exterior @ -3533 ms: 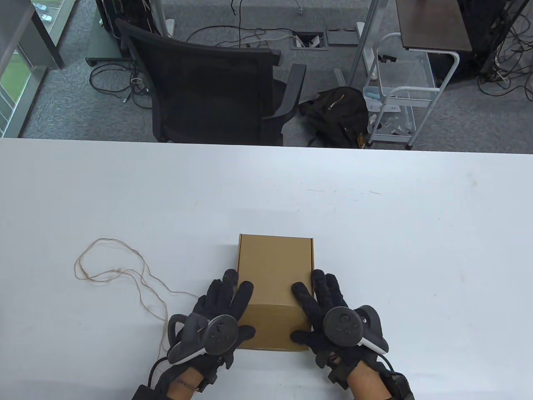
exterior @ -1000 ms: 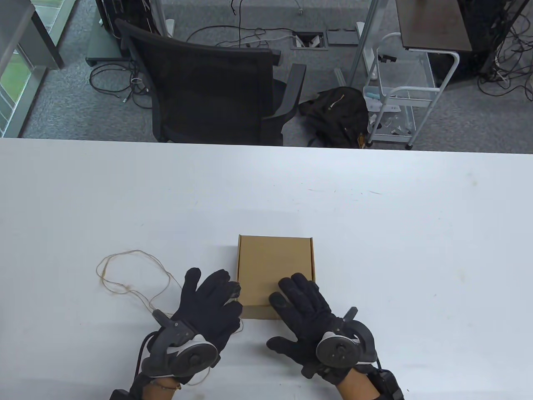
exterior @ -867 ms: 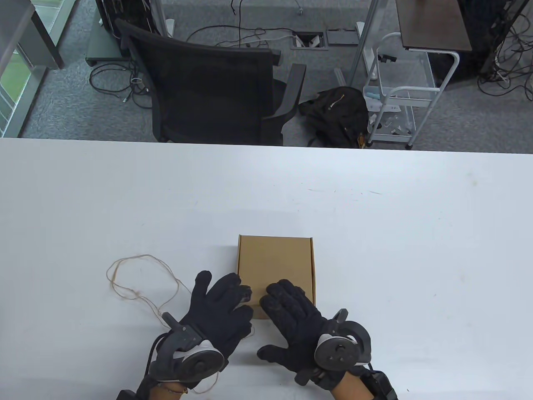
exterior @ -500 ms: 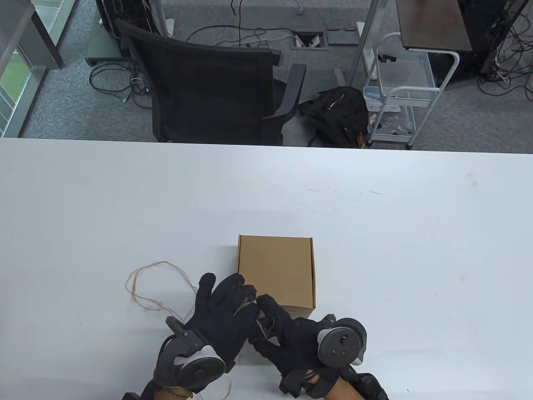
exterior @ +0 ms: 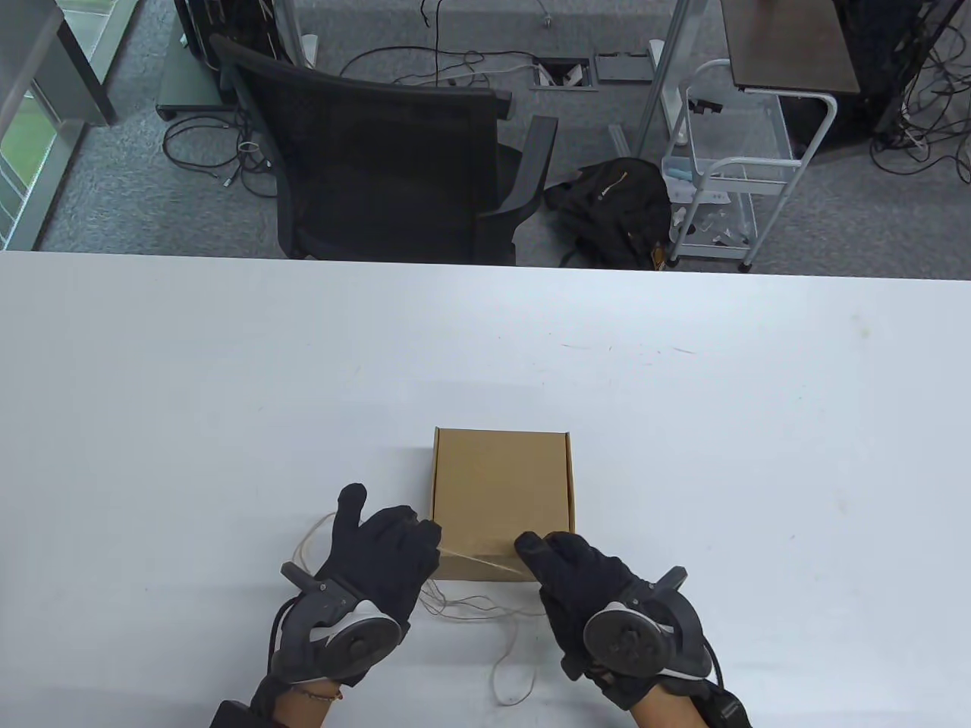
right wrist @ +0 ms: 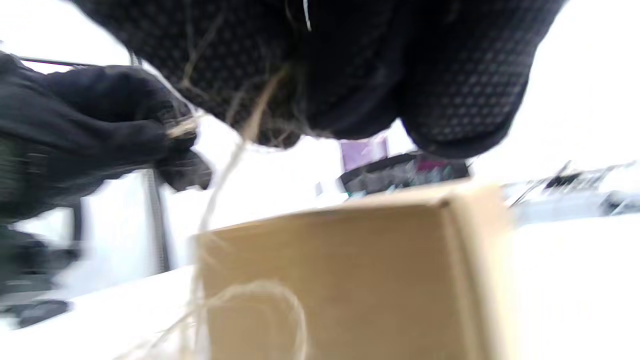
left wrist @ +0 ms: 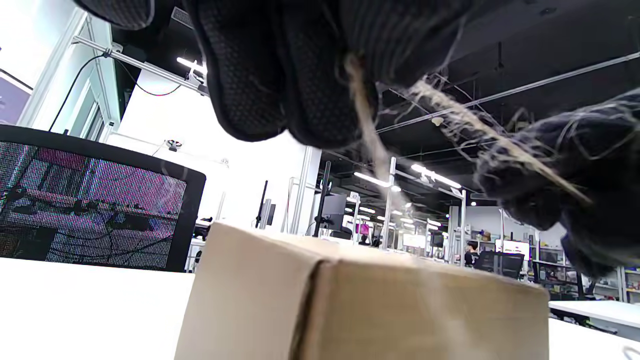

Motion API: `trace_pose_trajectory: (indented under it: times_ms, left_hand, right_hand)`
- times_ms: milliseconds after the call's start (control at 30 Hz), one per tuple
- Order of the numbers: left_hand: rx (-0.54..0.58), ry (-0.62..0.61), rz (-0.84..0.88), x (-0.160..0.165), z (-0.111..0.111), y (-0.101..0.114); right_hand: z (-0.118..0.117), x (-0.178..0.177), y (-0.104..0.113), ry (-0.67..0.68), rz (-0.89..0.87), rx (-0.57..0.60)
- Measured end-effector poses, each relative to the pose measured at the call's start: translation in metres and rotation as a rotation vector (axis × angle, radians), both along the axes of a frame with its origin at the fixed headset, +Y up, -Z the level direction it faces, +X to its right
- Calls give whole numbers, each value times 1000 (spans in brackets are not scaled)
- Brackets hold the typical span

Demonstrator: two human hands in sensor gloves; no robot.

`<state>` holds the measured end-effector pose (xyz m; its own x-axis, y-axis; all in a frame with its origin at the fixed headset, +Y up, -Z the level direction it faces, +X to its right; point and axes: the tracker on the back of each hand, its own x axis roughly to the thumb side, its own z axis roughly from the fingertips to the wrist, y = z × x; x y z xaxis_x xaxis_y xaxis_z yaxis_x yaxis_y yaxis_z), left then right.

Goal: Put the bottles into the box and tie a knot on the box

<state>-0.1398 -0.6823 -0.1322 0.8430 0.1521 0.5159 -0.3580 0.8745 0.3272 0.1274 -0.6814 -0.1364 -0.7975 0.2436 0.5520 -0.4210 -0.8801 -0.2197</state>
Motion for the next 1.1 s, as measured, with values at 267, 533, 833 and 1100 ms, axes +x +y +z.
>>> trace_pose_trajectory:
  times_ms: [267, 533, 833, 1100]
  left_hand:
    - [19, 103, -194, 5, -12, -10]
    - [-192, 182, -36, 6, -36, -34]
    - [-281, 132, 31, -7, -22, -28]
    - [-237, 129, 61, -19, -10, -16]
  right_hand:
    - [-30, 26, -22, -157, -161, -71]
    - [-50, 34, -48, -232, -265, -181]
    - [-40, 39, -44, -118, -299, -321]
    - [-31, 49, -31, -106, -251, -263]
